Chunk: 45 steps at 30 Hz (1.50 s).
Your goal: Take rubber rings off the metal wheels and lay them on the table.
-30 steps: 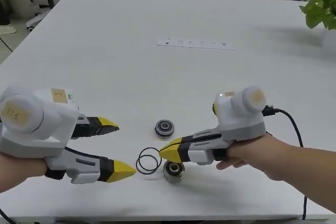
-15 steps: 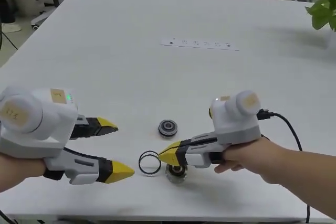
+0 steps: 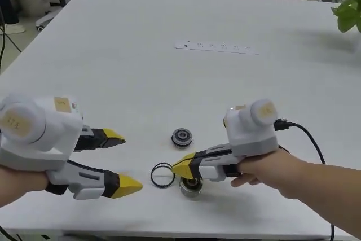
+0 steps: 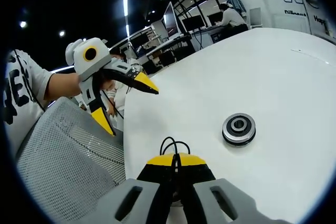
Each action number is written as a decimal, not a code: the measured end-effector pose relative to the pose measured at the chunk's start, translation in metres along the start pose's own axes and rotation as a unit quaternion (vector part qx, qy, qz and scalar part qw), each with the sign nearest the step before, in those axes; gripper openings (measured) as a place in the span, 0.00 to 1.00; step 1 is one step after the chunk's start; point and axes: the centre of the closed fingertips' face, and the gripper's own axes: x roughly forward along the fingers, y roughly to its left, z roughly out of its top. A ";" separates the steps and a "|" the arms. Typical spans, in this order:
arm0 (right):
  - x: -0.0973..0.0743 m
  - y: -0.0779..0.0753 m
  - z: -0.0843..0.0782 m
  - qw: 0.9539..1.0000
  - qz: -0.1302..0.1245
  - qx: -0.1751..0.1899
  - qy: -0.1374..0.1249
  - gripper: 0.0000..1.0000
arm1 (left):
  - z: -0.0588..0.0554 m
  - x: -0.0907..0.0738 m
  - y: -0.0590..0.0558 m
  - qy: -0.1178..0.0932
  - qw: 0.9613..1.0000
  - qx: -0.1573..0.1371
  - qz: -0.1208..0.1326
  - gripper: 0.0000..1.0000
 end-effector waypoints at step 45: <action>-0.037 -0.027 0.031 0.997 -0.047 0.013 -0.067 0.15 | 0.018 0.006 0.030 -0.001 1.000 0.002 0.016 0.57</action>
